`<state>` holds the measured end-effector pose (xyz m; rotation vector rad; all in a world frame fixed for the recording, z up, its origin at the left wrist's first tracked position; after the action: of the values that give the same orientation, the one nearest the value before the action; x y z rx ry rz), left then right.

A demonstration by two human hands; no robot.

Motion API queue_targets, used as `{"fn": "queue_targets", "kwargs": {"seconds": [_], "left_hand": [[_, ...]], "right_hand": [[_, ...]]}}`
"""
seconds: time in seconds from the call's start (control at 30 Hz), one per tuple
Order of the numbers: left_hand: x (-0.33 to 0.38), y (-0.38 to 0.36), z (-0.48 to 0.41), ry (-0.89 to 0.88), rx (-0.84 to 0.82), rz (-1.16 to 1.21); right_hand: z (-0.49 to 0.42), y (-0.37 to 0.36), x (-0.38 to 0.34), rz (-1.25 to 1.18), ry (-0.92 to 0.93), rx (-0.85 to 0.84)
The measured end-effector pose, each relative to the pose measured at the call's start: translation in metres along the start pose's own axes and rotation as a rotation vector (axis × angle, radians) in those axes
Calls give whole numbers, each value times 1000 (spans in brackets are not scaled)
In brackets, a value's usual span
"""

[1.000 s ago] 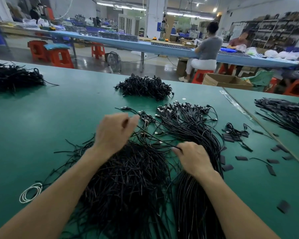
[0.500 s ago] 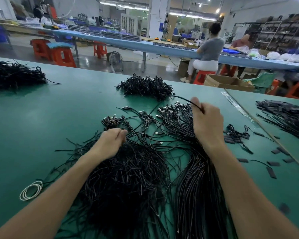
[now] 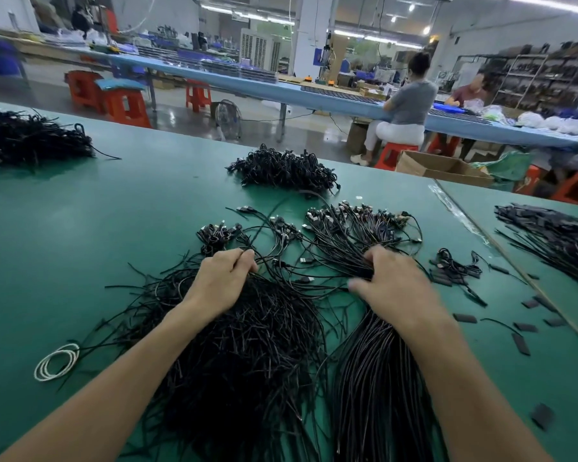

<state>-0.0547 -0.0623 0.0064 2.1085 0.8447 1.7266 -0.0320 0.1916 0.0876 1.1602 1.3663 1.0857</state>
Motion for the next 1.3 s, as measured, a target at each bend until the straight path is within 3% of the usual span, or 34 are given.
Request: {"fn": "queue_targets", "kwargs": {"seconds": [0.07,0.13,0.23,0.3,0.37,0.53,0.63,0.77,0.87,0.97,1.1,1.17,1.23,1.3], "left_hand": [[5,1,5,6,-71,-64],[11,0,10,-32,-170,-141],[23,-3,19,-151,-338,-76],[33,-3,27,-247,-423,21],[41,-2,30,-324,-442,67],[54,3,38,-336,-395,261],[55,5,40,-237,-345,300],[56,-9,53,-64,-731,341],[69,-8,57,54,-848,751],[80,-3,46,137,-715,1211],[78,-6,31,155,-345,1416],[70,-12,29,73,-220,1255],[65,-17,31,-63,-123,896],[61,-22,35,-155,-130,571]], "right_hand": [[2,-14,8,24,-88,-137],[5,-16,5,-32,-39,2],[10,-15,-9,-82,272,183],[13,-16,-19,-116,484,163],[15,-22,-23,-97,560,111],[12,-38,-24,-229,507,-15],[14,-42,-24,-564,448,-56],[13,-40,-27,-862,344,88],[19,-44,-37,-1046,305,-17],[27,-53,-47,-1019,303,-104],[40,-61,-58,-826,343,-236],[44,-58,-59,-763,361,-244],[45,-51,-56,-727,375,-214],[43,-44,-50,-733,366,-175]]}}
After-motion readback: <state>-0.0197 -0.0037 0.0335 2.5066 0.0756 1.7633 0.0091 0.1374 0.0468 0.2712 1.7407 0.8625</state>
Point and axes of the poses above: each hand's wrist, its own z-axis away from the middle knuckle, its own y-axis out of the back of the hand, x = y × z, the point moved 3 cm from there along -z, towards the middle knuckle, and after that the axes turned 2 degrees about z, right-handed, at the moved point
